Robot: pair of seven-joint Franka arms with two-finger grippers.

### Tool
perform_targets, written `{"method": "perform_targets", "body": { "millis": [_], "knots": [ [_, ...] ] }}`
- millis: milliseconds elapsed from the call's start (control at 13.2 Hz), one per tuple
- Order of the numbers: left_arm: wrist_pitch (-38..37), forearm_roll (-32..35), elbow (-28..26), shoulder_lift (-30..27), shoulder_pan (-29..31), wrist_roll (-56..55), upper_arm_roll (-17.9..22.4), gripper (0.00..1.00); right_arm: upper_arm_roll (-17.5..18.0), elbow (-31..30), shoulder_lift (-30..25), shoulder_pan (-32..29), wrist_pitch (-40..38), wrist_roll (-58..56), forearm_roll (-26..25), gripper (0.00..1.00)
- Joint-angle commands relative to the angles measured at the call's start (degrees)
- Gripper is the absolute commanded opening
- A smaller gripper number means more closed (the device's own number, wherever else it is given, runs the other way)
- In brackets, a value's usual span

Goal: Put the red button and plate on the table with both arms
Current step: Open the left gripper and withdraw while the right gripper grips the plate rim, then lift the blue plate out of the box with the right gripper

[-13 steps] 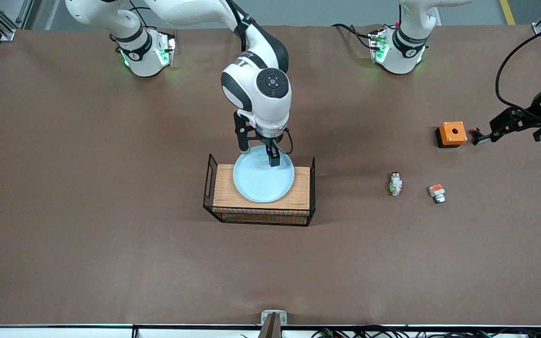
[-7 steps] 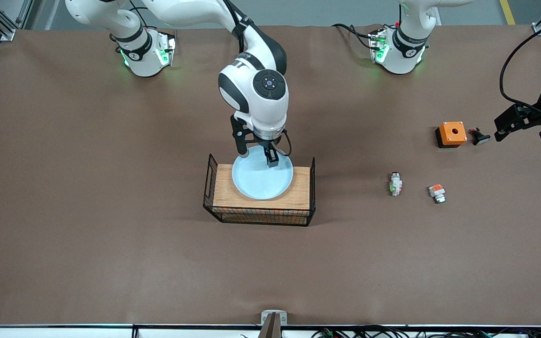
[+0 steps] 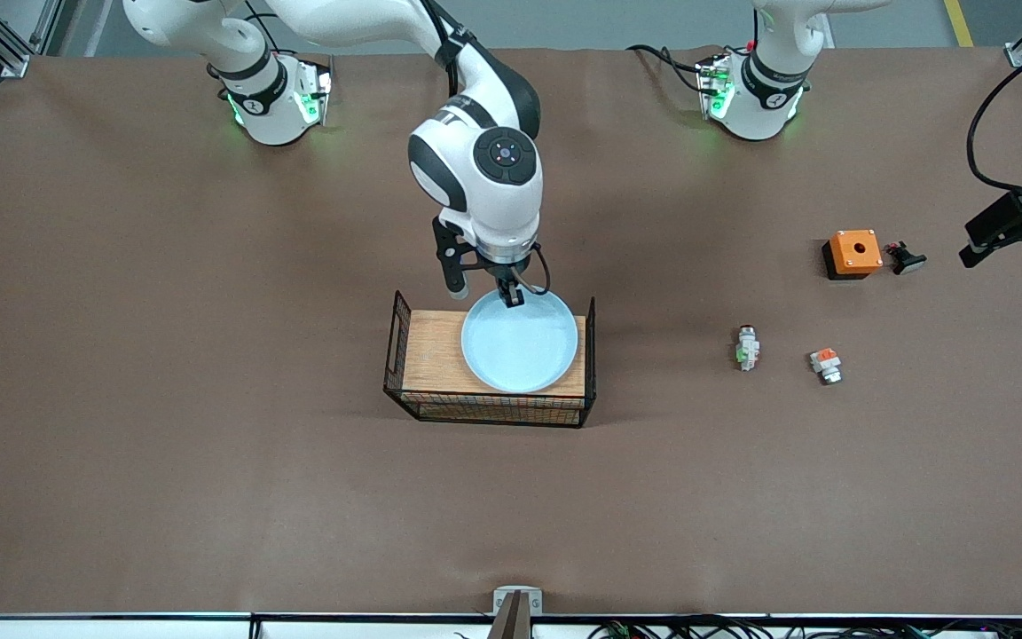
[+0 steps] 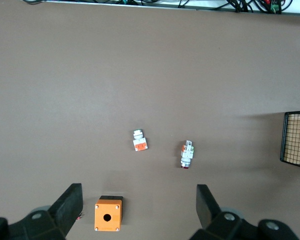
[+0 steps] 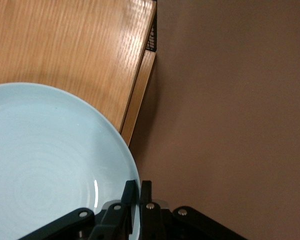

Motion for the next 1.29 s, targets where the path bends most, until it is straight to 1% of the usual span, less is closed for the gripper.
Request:
{"method": "perform_targets", "body": {
  "millis": [0, 303, 455, 531, 607, 683, 834, 986, 1062, 1138, 1214],
  "knots": [
    [-1.17, -1.11, 1.84, 1.15, -0.24, 0.36, 0.03, 1.00, 0.63, -0.13, -0.14, -1.65, -0.27, -1.16, 0.56, 0.00],
    [-1.17, -1.73, 1.84, 1.51, -0.50, 0.36, -0.05, 1.00, 0.63, -0.05, -0.22, -1.65, -0.27, -1.16, 0.56, 0.00],
    [-1.17, -1.29, 2.19, 2.56, -0.94, -0.08, -0.84, 1.00, 0.71, 0.65, -0.49, -1.74, -0.97, -1.25, 0.56, 0.00],
    [-1.17, -1.20, 2.20, 2.73, -0.94, -0.17, -1.98, 1.00, 0.71, 1.61, -0.49, -1.74, -2.72, -1.68, 0.65, 0.00],
    [-1.17, -1.29, 2.11, 2.65, -0.77, -0.08, -2.25, 1.00, 0.71, 3.36, -0.58, -1.74, -5.34, -2.38, 1.08, 0.00],
    [-1.08, -1.64, 2.28, 2.73, -0.76, -0.17, -2.25, 1.00, 0.71, 4.95, -1.27, -1.74, -8.50, -3.26, 2.91, 0.00],
    [-1.17, -1.55, 2.20, 2.91, -0.85, -0.25, -2.25, 1.00, 0.36, 7.42, -4.87, -1.83, -14.92, -5.46, 6.43, 0.00],
    [-1.17, -1.64, 2.28, 3.53, -0.76, -0.17, -2.25, 1.00, 0.45, 8.74, -10.30, -2.09, -21.34, -6.25, 7.15, 0.00],
    [-1.17, -1.55, 2.28, 3.53, -0.68, -0.17, -2.25, 1.00, 0.54, 9.00, -13.03, -2.27, -24.76, -8.69, 7.15, 0.00],
    [-1.17, -1.55, 2.28, 3.53, -0.76, -0.17, -2.25, 1.00, 0.19, 9.01, -16.19, -2.88, -28.71, -14.11, 7.15, 0.00],
    [-1.08, -1.38, 2.37, 3.53, -0.94, -0.17, -2.25, 1.00, 0.19, 8.92, -19.70, -4.97, -32.14, -21.91, 7.15, 0.00]
  ]
}}
